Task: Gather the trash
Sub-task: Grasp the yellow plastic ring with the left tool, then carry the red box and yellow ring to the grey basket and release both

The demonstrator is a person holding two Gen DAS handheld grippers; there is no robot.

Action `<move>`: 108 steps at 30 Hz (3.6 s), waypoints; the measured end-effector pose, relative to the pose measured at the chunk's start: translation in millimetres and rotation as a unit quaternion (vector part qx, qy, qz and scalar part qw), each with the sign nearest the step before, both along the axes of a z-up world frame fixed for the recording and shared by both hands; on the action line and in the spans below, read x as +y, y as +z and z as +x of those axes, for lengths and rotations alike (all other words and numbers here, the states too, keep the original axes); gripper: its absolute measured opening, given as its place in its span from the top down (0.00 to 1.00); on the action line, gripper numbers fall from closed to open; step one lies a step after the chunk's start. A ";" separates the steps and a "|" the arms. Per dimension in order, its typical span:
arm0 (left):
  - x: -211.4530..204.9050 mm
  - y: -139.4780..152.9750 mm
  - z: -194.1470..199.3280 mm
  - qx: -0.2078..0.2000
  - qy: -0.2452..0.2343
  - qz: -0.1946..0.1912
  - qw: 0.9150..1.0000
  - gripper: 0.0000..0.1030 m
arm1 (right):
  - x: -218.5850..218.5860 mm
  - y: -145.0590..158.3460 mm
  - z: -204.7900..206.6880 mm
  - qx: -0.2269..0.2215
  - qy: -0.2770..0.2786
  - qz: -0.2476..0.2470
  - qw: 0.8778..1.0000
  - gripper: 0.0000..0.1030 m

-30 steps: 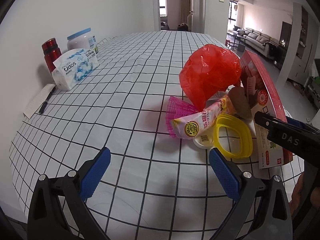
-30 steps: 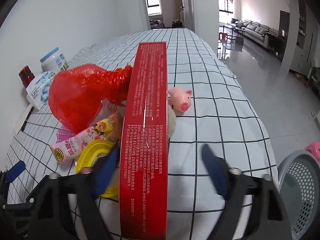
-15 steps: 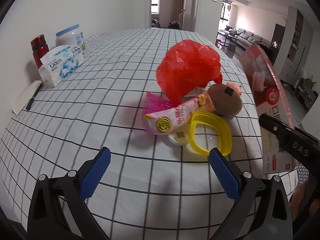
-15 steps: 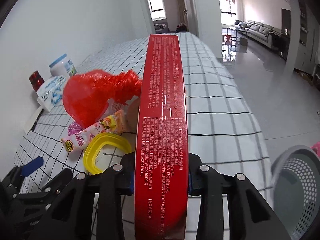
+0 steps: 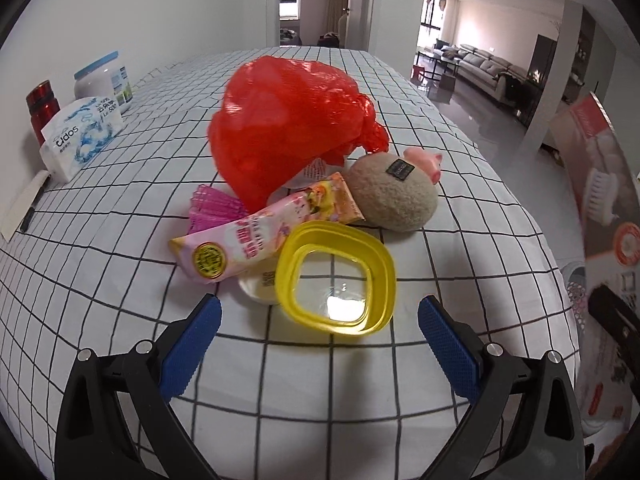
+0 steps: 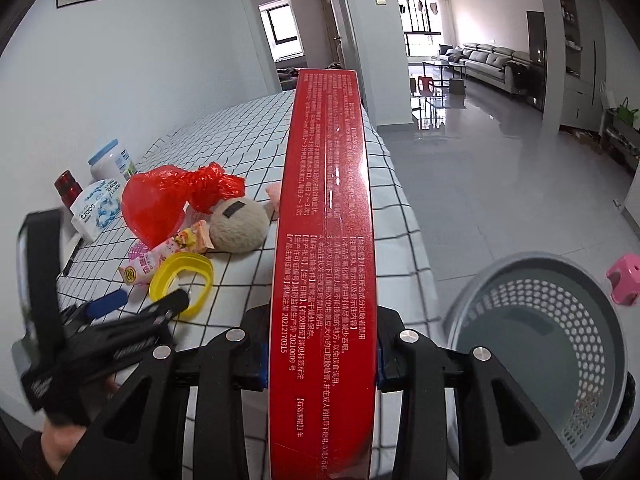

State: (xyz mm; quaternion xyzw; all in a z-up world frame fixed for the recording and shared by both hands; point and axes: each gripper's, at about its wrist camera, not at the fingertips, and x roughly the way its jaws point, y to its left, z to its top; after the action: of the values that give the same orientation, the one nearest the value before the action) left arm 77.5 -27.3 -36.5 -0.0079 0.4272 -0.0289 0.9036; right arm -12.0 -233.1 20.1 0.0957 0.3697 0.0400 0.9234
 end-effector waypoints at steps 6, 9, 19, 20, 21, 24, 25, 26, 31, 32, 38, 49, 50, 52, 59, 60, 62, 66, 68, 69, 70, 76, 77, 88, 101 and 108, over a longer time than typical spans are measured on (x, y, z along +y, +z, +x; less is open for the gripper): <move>-17.2 -10.0 11.6 0.012 0.003 0.033 0.999 0.06 | -10.7 -3.3 -7.3 0.005 0.002 0.013 1.000 0.67; -19.4 -14.4 14.2 0.013 0.005 0.047 0.999 0.06 | -14.8 -6.4 -7.4 0.009 0.002 0.018 1.000 0.67; -19.9 -14.8 12.4 0.007 -0.001 0.037 0.999 0.33 | -25.2 -14.9 -3.1 0.019 -0.004 0.028 0.999 0.67; -18.3 -13.8 11.2 0.007 -0.001 0.034 0.999 0.33 | -26.6 -15.5 -4.0 0.019 -0.005 0.029 0.999 0.67; -17.9 -12.7 9.6 0.006 -0.002 0.034 0.999 0.33 | -28.4 -16.1 -5.3 0.019 -0.006 0.030 0.999 0.67; -18.1 -7.1 0.9 -0.001 -0.008 0.039 0.999 0.33 | -33.3 -16.4 -8.4 0.018 -0.011 0.035 0.999 0.67; -18.4 -4.4 -2.5 -0.004 -0.011 0.040 0.999 0.33 | -34.4 -16.0 -8.9 0.017 -0.012 0.036 0.999 0.67; -19.0 -0.5 -7.1 -0.007 -0.014 0.040 0.999 0.33 | -37.6 -15.9 -10.9 0.015 -0.015 0.038 0.999 0.67; -31.1 20.9 -30.1 -0.032 -0.036 0.034 0.998 0.33 | -57.0 -14.7 -23.4 0.008 -0.031 0.047 0.998 0.67; -37.1 25.8 -33.8 -0.036 -0.045 0.032 0.998 0.33 | -62.5 -14.4 -27.1 0.006 -0.035 0.049 0.998 0.67; -93.8 45.6 -50.9 -0.057 -0.111 0.012 0.992 0.33 | -105.1 -16.4 -51.7 0.012 -0.073 0.051 0.996 0.67; -217.0 25.2 -65.1 -0.031 -0.240 0.001 0.970 0.33 | -175.9 -42.0 -96.7 0.070 -0.141 0.040 0.987 0.67; -227.3 21.7 -64.9 -0.029 -0.246 0.004 0.969 0.33 | -179.9 -45.5 -98.4 0.077 -0.142 0.040 0.986 0.67; -242.0 16.0 -64.0 -0.025 -0.255 0.008 0.967 0.33 | -184.2 -51.8 -100.3 0.089 -0.144 0.039 0.985 0.67; -271.9 -6.7 -63.3 0.000 -0.275 0.021 0.961 0.33 | -189.4 -64.3 -99.1 0.117 -0.135 0.045 0.983 0.67; -273.8 -9.0 -63.6 0.002 -0.276 0.022 0.961 0.33 | -189.6 -65.9 -101.4 0.119 -0.134 0.044 0.983 0.67; -277.2 -14.1 -63.1 0.008 -0.277 0.028 0.960 0.33 | -190.7 -68.0 -101.6 0.122 -0.135 0.046 0.982 0.67; -280.9 -20.7 -64.5 0.020 -0.279 0.036 0.959 0.31 | -194.7 -70.4 -101.7 0.118 -0.139 0.051 0.982 0.67; -280.5 -22.3 -63.8 0.023 -0.277 0.035 0.960 0.31 | -195.8 -67.8 -102.7 0.111 -0.143 0.049 0.982 0.65; -280.1 -22.5 -63.6 0.025 -0.277 0.035 0.960 0.29 | -197.0 -66.6 -102.6 0.109 -0.144 0.049 0.982 0.60; -280.2 -22.8 -63.1 0.025 -0.276 0.035 0.960 0.24 | -198.3 -64.3 -103.3 0.104 -0.149 0.047 0.982 0.56; -278.2 -22.1 -63.0 0.024 -0.265 0.041 0.963 0.19 | -203.4 -60.4 -107.2 0.094 -0.161 0.044 0.981 0.46; -277.3 -22.1 -62.4 0.026 -0.263 0.042 0.963 0.19 | -204.1 -60.3 -108.2 0.094 -0.162 0.044 0.981 0.46; -269.3 -18.8 -61.9 0.024 -0.254 0.037 0.966 0.19 | -201.7 -56.4 -107.7 0.088 -0.165 0.038 0.982 0.46; -247.3 -2.0 -63.1 0.002 -0.226 0.028 0.974 0.18 | -191.7 -44.9 -110.3 0.075 -0.159 0.027 0.984 0.46; -229.9 9.1 -67.0 -0.016 -0.209 0.022 0.978 0.14 | -178.2 -36.9 -109.7 0.066 -0.151 0.019 0.986 0.44</move>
State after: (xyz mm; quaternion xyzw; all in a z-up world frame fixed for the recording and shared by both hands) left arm 10.5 -257.2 -27.4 0.1019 0.4058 -0.2075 0.8842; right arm -121.7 -411.3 -16.9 0.1705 0.4099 -0.0987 0.8906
